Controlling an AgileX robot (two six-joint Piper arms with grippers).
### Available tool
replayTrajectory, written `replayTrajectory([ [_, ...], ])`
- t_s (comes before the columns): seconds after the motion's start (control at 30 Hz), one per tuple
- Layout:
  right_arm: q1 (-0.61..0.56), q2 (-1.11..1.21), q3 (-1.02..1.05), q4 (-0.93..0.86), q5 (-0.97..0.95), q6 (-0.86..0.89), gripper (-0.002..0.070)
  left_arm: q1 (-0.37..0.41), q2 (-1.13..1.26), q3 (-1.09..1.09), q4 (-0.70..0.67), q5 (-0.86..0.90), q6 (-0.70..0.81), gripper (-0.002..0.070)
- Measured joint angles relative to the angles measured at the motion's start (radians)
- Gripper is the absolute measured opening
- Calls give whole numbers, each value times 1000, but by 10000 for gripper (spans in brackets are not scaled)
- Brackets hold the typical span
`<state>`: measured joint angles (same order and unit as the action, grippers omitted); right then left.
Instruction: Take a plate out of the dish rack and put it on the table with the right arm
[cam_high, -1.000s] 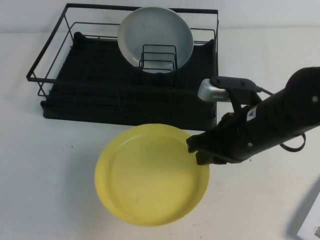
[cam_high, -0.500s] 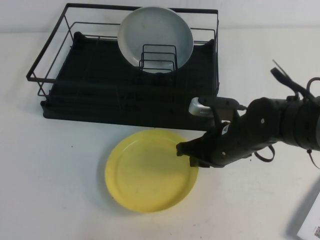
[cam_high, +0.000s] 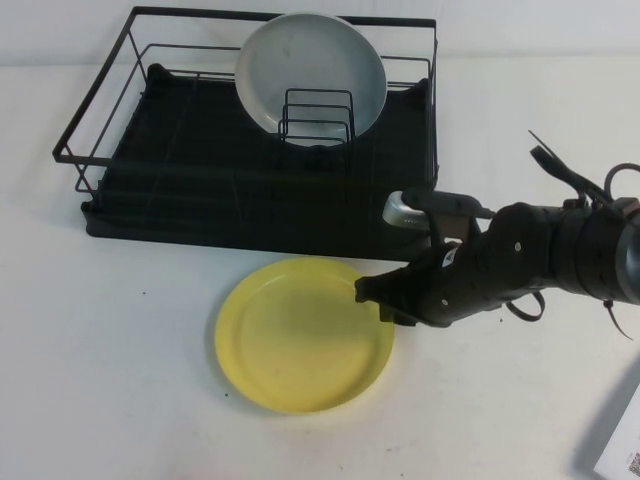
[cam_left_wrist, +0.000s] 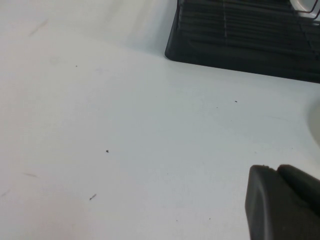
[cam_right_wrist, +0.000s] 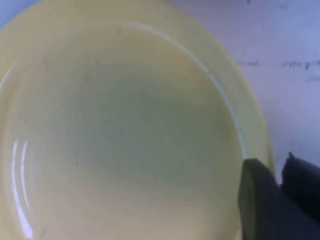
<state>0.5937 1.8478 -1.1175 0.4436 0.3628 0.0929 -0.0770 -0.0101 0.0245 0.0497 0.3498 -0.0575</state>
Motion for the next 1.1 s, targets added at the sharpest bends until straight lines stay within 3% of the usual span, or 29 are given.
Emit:
replayTrajectory([
  [0.27,0,0,0,-4,-15,0,302,0,0,0,0,0,0,-4],
  [0.4,0,-50,2,-50,14,0,344,0,0,0,0,0,0,-4],
  [0.47,0,-108,2,-75,45,0,309,0,0,0,0,0,0,-4],
  [0.6,0,-269,2,-165,168,-2,93,0,0,0,0,0,0,-4],
  [0.67,0,-355,2,-208,253,-2,29,0,0,0,0,0,0,-4],
  [0.8,0,-522,25,-273,379,-2,-8,0,0,0,0,0,0,-4],
  [1.1,0,-866,204,-284,508,-19,-17,0,0,0,0,0,0,-4],
])
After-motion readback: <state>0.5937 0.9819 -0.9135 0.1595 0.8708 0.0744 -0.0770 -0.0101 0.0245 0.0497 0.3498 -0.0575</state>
